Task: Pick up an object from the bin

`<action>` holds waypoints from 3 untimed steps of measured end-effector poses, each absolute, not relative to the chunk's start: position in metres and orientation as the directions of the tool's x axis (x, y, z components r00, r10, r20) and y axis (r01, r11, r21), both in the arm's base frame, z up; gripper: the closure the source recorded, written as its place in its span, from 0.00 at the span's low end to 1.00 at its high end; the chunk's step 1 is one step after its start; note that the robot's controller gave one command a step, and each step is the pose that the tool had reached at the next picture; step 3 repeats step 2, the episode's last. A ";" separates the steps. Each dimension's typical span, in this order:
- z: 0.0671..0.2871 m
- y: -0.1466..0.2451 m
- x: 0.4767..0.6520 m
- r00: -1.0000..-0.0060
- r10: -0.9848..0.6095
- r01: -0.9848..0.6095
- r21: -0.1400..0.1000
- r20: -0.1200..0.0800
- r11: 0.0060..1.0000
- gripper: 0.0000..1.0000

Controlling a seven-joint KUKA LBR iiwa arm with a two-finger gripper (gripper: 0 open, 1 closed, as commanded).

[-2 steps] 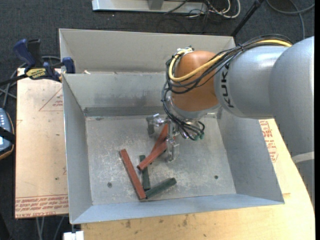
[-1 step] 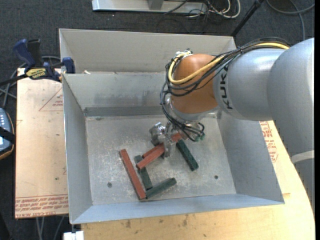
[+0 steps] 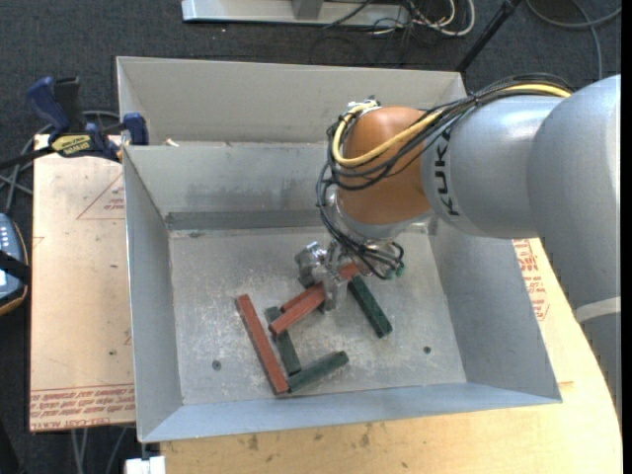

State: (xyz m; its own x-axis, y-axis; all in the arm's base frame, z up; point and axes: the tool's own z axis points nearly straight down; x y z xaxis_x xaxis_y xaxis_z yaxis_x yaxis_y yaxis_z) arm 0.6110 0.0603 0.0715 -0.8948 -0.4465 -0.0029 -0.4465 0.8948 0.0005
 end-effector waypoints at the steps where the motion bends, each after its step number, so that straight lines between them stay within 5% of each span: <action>1: 0.073 0.060 0.611 -0.895 -0.446 -0.446 0.000 -0.003 0.895 1.00; 3: 0.075 0.060 0.611 -0.895 -0.446 -0.446 0.000 -0.003 0.895 1.00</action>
Offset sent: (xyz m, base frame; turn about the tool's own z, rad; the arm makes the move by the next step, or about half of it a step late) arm 0.0001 -0.0001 0.0038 0.0000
